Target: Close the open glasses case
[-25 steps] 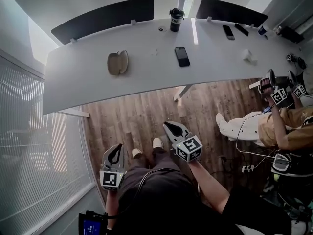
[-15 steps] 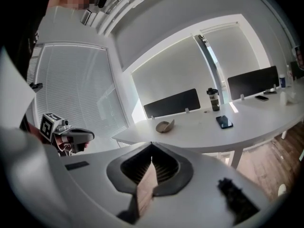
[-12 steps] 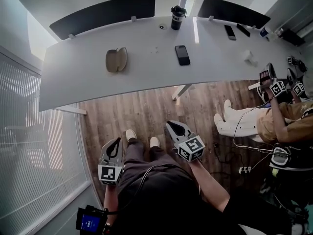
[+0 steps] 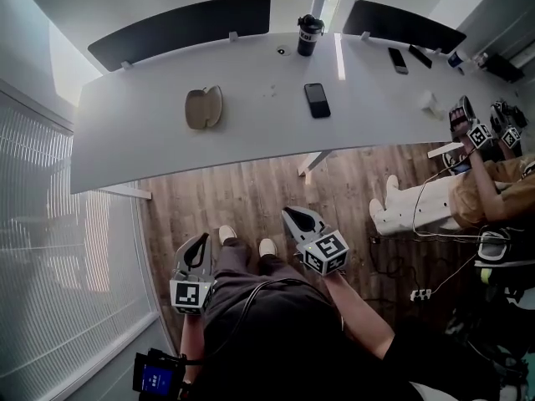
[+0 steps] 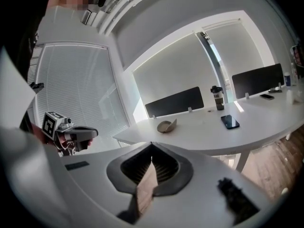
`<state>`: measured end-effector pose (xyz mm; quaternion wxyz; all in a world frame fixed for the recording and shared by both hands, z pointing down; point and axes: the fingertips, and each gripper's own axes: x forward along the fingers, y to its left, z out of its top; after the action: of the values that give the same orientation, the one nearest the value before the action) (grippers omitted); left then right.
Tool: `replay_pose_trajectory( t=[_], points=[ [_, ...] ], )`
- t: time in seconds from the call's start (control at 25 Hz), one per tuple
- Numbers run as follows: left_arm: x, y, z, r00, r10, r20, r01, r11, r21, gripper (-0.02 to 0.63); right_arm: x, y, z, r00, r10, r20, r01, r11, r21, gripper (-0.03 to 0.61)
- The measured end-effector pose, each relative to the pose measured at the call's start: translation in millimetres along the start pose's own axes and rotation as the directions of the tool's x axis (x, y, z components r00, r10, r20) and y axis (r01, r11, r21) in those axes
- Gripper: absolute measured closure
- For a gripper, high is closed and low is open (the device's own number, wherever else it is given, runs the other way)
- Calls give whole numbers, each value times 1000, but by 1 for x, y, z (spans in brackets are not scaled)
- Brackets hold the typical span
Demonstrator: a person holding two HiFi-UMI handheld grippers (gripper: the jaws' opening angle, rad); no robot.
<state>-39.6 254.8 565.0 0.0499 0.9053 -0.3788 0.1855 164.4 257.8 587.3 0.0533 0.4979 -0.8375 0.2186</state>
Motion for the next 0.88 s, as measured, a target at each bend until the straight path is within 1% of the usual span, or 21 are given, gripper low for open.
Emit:
replay_pose_trajectory(
  t=[0.16,0.24,0.4,0.48,0.56,0.64,0.68,0.76,0.88],
  points=[
    [2,-1,18,1000,-4,9,4,1000,-13,606,-2,-2,5,1000,3,7,-3,1000,10,572],
    [4,4,5,1000,-3,-6,3,1000,-11,606,2,-4,5,1000,1,4,-1,1000,11,572],
    [29,28,-6,1000,-22,-16,21,1000,-17,606,28,-16,8,1000,-19,-16,19,1000,6,572],
    [36,39,-8,1000,-19,-14,18,1000,-24,606,37,-23,9,999,-30,-33,30,1000,-6,572],
    [41,48,-2,1000,-3,-4,3,999,-37,606,42,-28,12,998,-47,-48,46,999,-19,572],
    [45,56,2,1000,11,-14,-12,999,-34,606,47,-28,19,998,-52,-45,51,998,-22,572],
    [48,59,3,1000,11,-19,-12,999,-34,606,51,-28,23,998,-51,-43,51,998,-22,572],
    [55,65,9,1000,4,-21,-5,998,-57,606,58,-26,30,998,-55,-44,54,998,-28,572],
    [65,80,24,1000,-6,22,7,996,-91,606,74,-17,44,998,-50,-40,49,998,-43,572]
  ],
)
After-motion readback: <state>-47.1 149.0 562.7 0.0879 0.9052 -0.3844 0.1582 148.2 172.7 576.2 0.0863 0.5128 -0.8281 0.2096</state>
